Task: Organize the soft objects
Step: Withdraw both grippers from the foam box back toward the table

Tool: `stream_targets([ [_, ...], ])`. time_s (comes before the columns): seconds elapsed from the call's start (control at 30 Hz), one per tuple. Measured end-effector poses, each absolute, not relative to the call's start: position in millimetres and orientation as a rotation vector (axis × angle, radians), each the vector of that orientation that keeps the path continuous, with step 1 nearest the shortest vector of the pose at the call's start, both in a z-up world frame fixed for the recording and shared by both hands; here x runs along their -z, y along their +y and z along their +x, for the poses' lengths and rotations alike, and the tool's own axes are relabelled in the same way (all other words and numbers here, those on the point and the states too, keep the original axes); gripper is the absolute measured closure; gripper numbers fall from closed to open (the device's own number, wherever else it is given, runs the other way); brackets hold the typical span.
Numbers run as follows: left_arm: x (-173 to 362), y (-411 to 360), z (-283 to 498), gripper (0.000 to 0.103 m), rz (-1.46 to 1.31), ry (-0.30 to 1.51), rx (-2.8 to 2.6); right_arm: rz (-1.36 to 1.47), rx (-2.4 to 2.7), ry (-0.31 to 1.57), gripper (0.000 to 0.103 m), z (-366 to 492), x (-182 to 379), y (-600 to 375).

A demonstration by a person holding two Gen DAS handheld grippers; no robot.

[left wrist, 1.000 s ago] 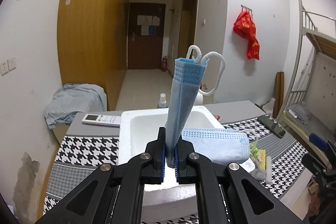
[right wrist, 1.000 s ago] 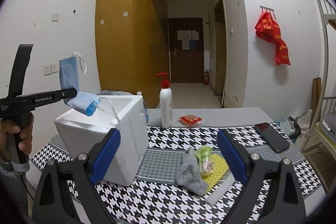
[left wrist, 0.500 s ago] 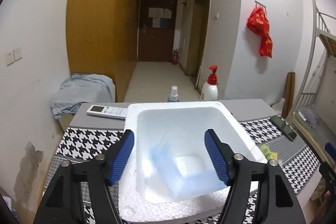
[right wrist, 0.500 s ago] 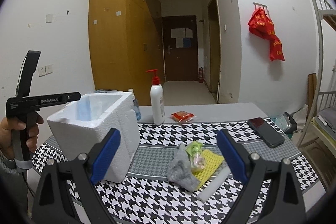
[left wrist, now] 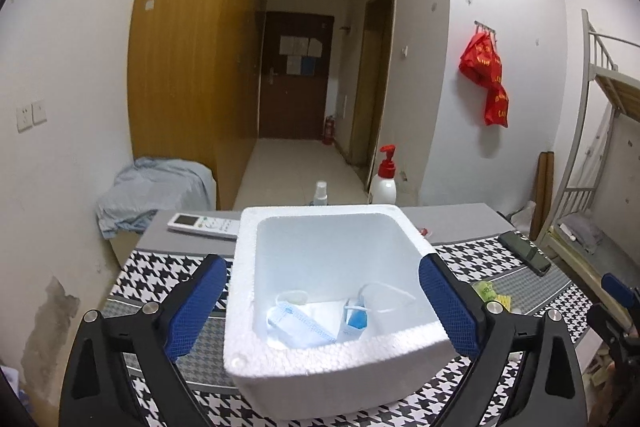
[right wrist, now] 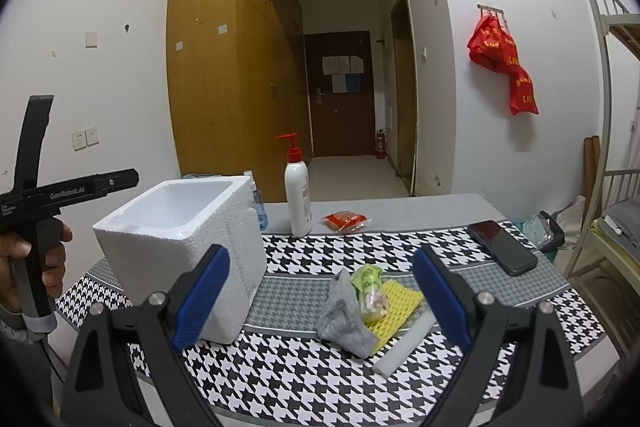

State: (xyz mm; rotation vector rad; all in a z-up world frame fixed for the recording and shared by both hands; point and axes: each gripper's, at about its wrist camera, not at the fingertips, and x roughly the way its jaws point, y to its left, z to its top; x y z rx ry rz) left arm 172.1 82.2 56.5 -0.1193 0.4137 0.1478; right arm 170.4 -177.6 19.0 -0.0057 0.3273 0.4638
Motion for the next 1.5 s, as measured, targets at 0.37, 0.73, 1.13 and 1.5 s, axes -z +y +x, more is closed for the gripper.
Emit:
stream_targets([
  [0.37, -57, 71, 129, 0.001, -0.153, 0.368, -0.138, 0.002, -0.461, 0.292, 0.008, 142, -24, -187],
  [0.73, -60, 52, 87, 0.001, -0.089, 0.312, -0.154, 0.007, -0.464, 0.259, 0.008, 110, -31, -195],
  [1.13, -55, 42, 49, 0.001, -0.077, 0.231, -0.137, -0.004, -0.453, 0.224, 0.008, 79, -32, -197],
  [1.5, -24, 36, 28, 0.001, -0.094, 0.191, -0.110, 0.018, -0.445, 0.203, 0.008, 62, -22, -206],
])
